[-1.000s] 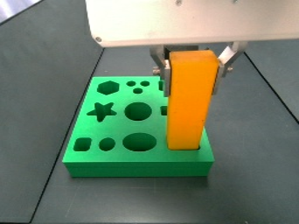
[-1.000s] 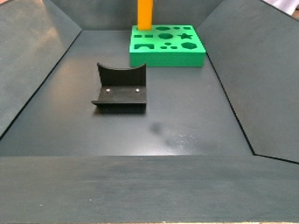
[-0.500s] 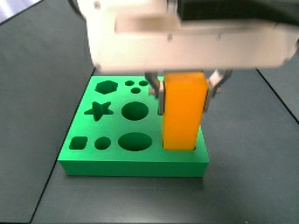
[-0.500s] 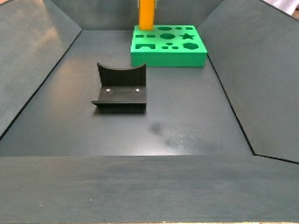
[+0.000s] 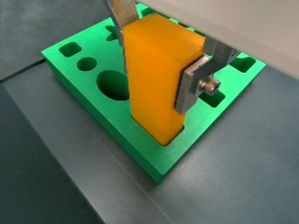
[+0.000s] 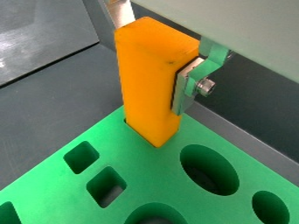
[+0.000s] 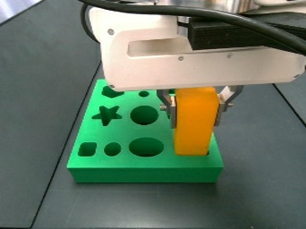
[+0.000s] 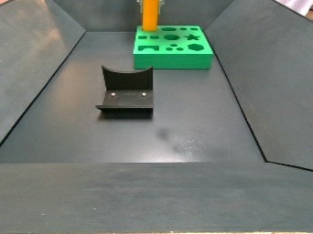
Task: Pick up the rectangle object. Move up. Move to above the board. Insert the rectangle object.
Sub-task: Insert the rectangle object.
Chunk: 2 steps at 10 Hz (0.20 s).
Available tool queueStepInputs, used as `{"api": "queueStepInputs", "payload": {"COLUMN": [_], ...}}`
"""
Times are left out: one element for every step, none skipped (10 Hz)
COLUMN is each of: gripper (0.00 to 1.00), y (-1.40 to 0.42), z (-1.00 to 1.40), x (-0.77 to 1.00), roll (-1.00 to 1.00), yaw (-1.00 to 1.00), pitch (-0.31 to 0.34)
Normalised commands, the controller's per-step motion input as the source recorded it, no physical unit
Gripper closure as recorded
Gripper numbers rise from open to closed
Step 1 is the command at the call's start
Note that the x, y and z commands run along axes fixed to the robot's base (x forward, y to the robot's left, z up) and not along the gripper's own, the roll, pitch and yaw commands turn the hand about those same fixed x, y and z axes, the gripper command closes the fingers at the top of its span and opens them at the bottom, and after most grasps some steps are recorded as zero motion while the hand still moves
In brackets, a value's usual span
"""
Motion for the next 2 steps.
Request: {"api": "queueStepInputs", "payload": {"gripper": [1.00,1.00], "y": [-0.11,-0.29], "z": [0.00,-0.01], "x": [0.00,-0.06], "roll": [0.00,0.00], "yaw": [0.00,0.05], "pitch": [0.000,-0.074]}}
